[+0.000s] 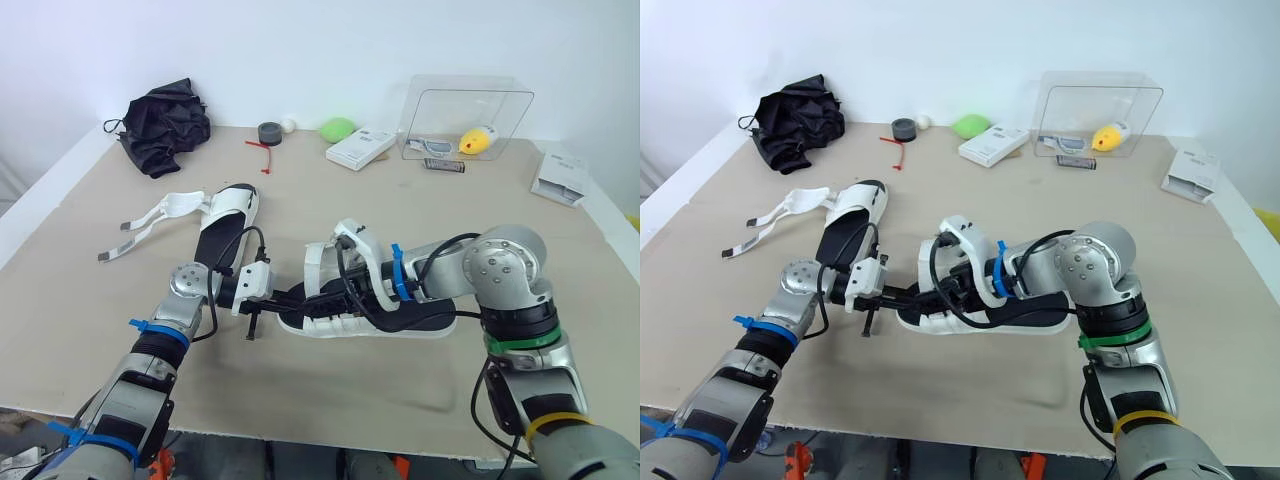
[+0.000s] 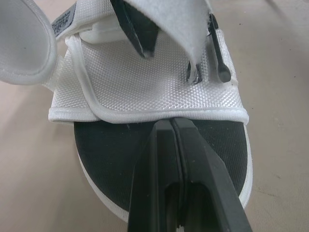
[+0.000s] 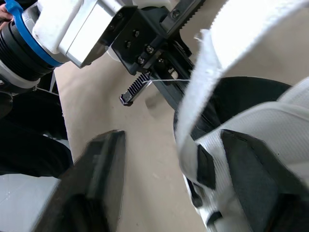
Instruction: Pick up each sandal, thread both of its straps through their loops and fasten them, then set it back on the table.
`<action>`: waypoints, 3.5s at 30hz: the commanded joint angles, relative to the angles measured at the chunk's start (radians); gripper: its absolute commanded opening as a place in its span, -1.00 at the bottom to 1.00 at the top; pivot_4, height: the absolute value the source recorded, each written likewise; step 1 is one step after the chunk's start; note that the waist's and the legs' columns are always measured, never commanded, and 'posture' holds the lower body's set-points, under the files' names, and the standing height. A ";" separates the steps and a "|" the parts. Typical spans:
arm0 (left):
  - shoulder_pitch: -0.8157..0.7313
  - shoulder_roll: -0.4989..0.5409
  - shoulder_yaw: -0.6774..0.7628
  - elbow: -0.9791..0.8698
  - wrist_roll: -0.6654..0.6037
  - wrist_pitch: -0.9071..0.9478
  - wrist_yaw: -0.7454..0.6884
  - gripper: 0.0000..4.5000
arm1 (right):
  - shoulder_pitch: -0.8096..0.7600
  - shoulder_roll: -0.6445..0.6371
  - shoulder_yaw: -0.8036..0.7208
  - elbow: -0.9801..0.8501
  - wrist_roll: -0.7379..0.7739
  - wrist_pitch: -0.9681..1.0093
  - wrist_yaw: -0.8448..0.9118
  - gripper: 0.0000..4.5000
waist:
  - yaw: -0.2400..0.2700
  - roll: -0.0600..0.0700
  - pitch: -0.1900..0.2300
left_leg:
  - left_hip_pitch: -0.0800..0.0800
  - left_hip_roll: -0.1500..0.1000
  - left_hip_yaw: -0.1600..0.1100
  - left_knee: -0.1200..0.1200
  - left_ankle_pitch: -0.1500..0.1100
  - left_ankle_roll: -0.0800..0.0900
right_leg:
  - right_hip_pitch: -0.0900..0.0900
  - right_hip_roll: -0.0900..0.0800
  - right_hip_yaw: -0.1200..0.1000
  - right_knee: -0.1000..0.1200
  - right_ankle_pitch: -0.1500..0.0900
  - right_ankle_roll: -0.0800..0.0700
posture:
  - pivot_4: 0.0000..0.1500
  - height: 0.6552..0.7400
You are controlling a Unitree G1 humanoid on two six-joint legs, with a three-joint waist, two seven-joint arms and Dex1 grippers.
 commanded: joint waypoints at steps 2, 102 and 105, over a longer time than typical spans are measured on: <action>0.073 0.006 -0.075 0.070 0.090 0.042 -0.008 -1.00 | -0.020 0.017 -0.032 -0.009 -0.018 -0.002 0.002 -0.48 | 0.000 0.000 0.000 | 0.000 0.000 0.000 0.000 0.000 0.000 | 0.000 0.000 0.000 0.000 0.000 0.000 | 1.00 1.00; 0.137 0.019 -0.071 -0.002 0.081 0.079 0.021 -1.00 | 0.035 -0.217 0.271 -0.028 0.209 -0.116 -0.045 -0.98 | 0.001 0.000 -0.004 | 0.001 -0.001 -0.002 -0.001 -0.003 0.003 | 0.004 0.001 0.001 -0.001 -0.004 0.003 | 1.00 1.00; 0.136 0.019 -0.072 -0.002 0.081 0.079 0.019 -1.00 | 0.042 -0.246 0.350 -0.048 0.075 -0.192 0.047 -0.98 | 0.000 -0.002 -0.005 | 0.002 -0.002 -0.002 -0.001 -0.003 0.003 | 0.004 0.001 0.001 -0.001 -0.004 0.003 | 1.00 1.00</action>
